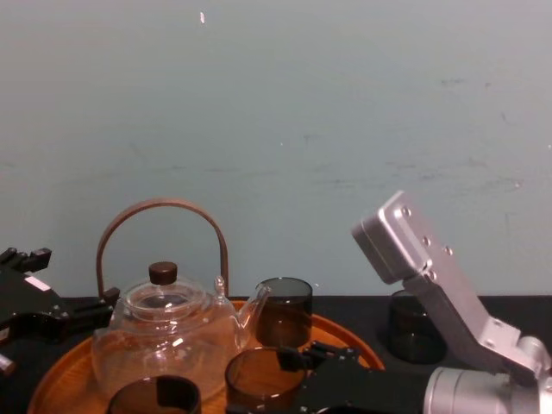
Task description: Pick up the glass from the table and place it on the tray.
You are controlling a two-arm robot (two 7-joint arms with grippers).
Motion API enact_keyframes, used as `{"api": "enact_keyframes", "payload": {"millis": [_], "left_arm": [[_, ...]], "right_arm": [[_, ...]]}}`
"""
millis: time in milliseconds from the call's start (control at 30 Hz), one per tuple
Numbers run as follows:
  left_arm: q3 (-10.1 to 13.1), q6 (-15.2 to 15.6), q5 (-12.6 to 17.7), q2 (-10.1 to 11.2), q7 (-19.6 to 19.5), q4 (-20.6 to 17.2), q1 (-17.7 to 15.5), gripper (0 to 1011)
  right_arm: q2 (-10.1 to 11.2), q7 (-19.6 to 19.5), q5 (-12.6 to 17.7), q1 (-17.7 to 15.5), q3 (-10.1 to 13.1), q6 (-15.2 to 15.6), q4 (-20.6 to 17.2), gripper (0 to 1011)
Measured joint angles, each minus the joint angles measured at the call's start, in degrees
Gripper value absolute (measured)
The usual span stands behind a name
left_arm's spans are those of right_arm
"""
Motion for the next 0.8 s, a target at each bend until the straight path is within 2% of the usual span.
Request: {"api": "enact_keyframes", "payload": {"millis": [800], "left_arm": [[0.0, 0.0, 0.0, 0.0, 0.0, 0.0, 0.0, 1009]], "right_arm": [[-0.2, -0.3, -0.1, 0.0, -0.1, 0.6, 0.0, 924]]}}
